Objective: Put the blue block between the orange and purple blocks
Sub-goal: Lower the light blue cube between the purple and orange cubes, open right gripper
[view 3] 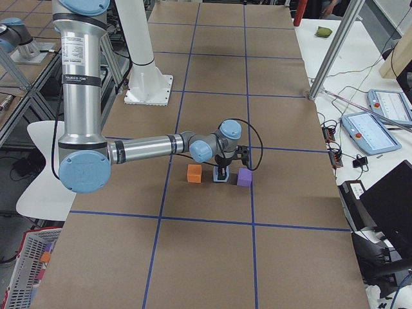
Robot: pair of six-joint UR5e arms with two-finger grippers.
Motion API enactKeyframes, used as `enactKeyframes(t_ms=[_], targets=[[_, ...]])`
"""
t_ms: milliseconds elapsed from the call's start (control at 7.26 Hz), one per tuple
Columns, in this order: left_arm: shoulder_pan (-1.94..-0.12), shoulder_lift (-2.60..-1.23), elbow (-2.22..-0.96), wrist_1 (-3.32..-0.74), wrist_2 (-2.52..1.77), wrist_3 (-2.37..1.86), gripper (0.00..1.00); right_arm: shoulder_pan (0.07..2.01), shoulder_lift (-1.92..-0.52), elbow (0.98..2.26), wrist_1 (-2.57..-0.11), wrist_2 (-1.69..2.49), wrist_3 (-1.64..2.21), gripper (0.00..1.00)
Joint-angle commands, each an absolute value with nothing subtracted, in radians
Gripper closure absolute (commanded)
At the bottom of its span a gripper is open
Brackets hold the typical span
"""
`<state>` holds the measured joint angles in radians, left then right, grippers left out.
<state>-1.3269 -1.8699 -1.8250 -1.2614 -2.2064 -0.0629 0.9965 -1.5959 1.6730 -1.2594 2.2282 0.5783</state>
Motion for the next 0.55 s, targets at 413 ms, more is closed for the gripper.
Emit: enactKeyframes(t_ms=[413], targets=[[-1.327, -1.87, -1.802, -1.284, -2.206, -0.063, 0.0, 0.996, -1.595, 1.666, -1.255, 2.227, 0.58, 0.02]])
